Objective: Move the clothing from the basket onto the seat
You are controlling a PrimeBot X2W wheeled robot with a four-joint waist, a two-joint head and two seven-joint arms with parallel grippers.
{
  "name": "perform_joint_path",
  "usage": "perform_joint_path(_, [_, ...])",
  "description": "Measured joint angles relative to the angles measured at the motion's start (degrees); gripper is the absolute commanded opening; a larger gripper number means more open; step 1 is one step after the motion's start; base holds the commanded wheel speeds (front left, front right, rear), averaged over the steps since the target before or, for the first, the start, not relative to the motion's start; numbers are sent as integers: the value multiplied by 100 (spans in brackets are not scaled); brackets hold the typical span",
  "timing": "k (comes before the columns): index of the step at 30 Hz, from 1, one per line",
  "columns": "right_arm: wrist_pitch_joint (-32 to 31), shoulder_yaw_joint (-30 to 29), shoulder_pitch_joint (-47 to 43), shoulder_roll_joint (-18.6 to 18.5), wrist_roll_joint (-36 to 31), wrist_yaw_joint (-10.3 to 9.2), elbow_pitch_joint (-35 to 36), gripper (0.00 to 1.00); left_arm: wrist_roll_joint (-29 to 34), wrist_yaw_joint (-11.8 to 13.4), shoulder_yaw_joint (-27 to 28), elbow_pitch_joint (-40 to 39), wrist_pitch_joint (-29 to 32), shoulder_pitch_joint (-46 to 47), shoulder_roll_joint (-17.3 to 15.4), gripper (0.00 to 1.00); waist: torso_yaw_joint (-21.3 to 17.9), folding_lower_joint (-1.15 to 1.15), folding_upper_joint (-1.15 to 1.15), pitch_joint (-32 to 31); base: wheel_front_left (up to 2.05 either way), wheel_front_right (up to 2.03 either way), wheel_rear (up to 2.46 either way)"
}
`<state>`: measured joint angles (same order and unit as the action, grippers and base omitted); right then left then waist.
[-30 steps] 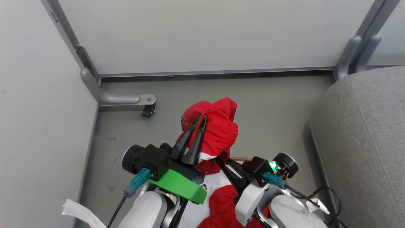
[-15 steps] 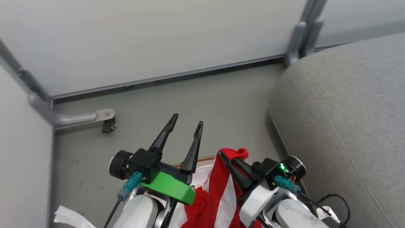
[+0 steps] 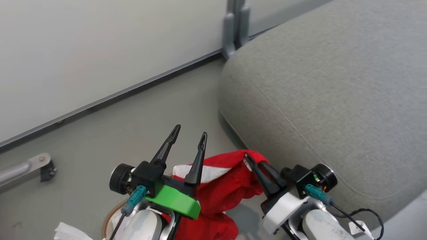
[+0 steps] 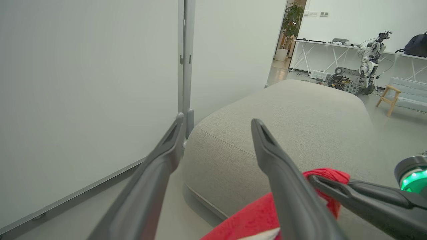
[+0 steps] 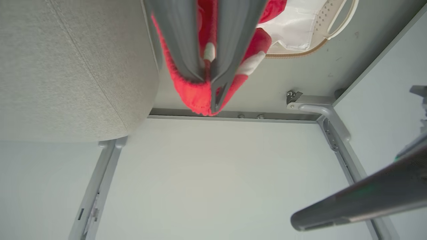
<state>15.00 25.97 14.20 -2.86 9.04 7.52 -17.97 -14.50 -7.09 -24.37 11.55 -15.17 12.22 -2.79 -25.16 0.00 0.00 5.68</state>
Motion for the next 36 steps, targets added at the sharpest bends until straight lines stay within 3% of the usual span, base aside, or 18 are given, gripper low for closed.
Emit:
perform_joint_path(6, [0,-453,-76,-8,-236,0,358,0,110,-22,-165,69,-1,141,5,100,-433,0,0,156,0,0,0])
perform_joint_path(14, [0,-945,659,-304,-485,1,657,0,269,-29,-322,59,-1,279,-73,100,-570,0,0,600,0,0,0])
perform_joint_path(22, [0,-1256,2362,-1240,-764,1,571,0,364,-29,-312,-154,0,368,-443,100,-613,0,0,1197,0,0,0])
perform_joint_path(30, [3,-1923,4113,-2413,-1211,1,33,0,393,-29,-532,-294,-1,692,-760,100,-469,0,0,1889,0,0,0])
perform_joint_path(36, [10,-2605,4980,-2716,-1571,1,-410,0,361,-29,-689,-356,0,907,-890,100,-204,1,0,2339,0,0,0])
